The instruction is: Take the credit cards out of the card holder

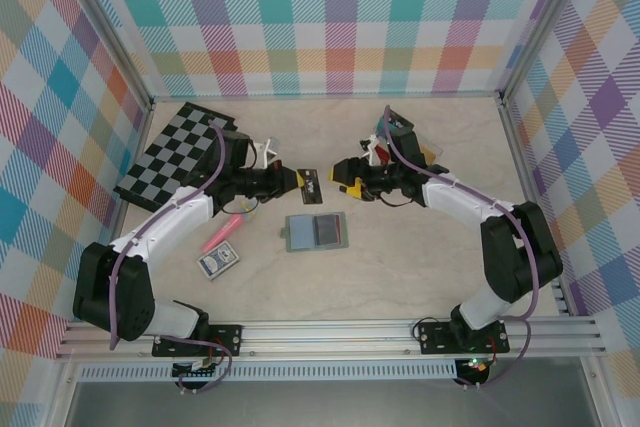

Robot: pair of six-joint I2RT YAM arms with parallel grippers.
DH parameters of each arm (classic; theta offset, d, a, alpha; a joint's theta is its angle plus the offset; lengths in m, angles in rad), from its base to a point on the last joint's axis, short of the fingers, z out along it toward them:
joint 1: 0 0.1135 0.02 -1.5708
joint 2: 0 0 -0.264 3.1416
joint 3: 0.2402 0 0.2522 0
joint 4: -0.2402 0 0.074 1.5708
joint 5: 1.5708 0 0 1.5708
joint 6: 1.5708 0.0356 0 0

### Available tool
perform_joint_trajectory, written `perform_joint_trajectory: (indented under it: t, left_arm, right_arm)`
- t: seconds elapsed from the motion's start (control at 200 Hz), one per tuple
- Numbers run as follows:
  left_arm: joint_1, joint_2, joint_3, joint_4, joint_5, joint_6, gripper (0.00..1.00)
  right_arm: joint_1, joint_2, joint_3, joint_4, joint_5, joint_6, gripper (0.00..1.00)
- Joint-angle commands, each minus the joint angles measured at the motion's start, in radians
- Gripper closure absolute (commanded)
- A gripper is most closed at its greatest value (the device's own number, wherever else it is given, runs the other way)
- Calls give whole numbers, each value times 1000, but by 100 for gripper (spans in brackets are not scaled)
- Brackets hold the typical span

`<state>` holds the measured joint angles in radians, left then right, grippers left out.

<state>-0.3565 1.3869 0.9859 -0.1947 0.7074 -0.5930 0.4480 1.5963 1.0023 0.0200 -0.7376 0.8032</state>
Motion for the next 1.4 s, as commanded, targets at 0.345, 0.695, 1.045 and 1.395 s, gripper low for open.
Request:
perform_joint_trajectory:
  t: [0.345, 0.695, 1.045, 1.395]
  left_arm:
    - [16, 0, 19, 272, 64, -229, 100]
    - [17, 10, 10, 264, 53, -239, 100]
    - [20, -13, 55, -28, -160, -111, 58]
    - [24, -20, 94, -304, -431, 11, 13]
  right_arm:
    - [-8, -20, -30, 332, -207, 213, 45]
    - [-8, -28, -51, 378, -197, 251, 78]
    - [-8, -107, 35, -3, -8, 5, 100]
    - [-8, -35, 384, -636, 438, -347, 100]
